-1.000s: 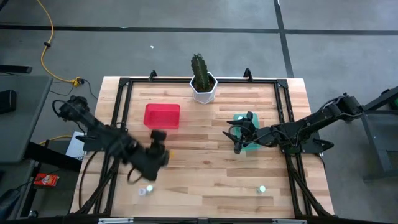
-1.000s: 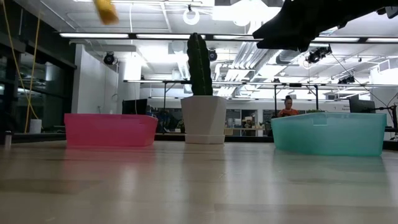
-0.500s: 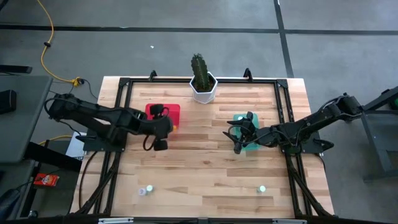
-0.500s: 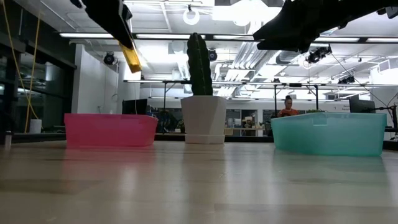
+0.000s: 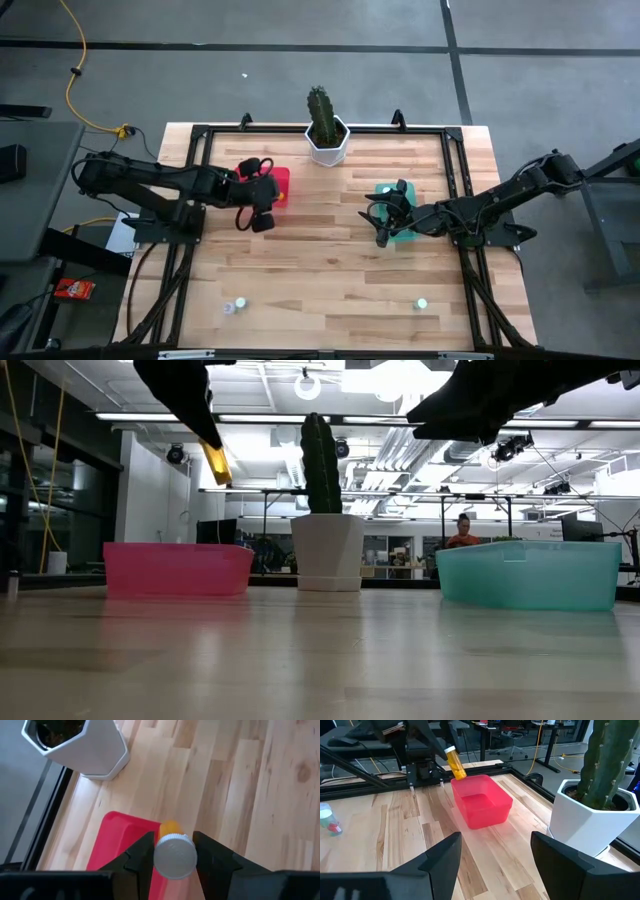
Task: Pick and place medicine bottles into bin by pill shape (circle, oval)
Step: Put the orange tablet bottle into the red bin
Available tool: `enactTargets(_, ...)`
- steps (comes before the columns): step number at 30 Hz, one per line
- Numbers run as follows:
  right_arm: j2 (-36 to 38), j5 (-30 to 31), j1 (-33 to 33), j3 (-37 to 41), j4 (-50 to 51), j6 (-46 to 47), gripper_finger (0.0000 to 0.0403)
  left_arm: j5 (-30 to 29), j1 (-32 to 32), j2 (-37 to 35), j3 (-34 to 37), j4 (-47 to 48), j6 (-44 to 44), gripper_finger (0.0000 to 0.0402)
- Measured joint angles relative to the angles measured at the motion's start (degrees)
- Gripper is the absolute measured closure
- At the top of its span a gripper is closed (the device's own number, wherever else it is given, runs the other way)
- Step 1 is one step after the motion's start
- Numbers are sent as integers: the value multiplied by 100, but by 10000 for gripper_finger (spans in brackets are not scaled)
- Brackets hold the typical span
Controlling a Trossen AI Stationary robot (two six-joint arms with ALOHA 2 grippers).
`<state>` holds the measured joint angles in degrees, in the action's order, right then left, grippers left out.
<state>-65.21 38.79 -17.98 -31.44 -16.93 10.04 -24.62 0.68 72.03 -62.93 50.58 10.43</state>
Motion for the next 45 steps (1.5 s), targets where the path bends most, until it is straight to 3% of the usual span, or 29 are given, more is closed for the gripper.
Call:
enactTargets(37,0,2,0,0,0,-1,171,-11,22,7,-1,-95,88,287)
enactTargets(45,0,2,0,0,0,11,171,107,820,289,-5,-93,-25,287)
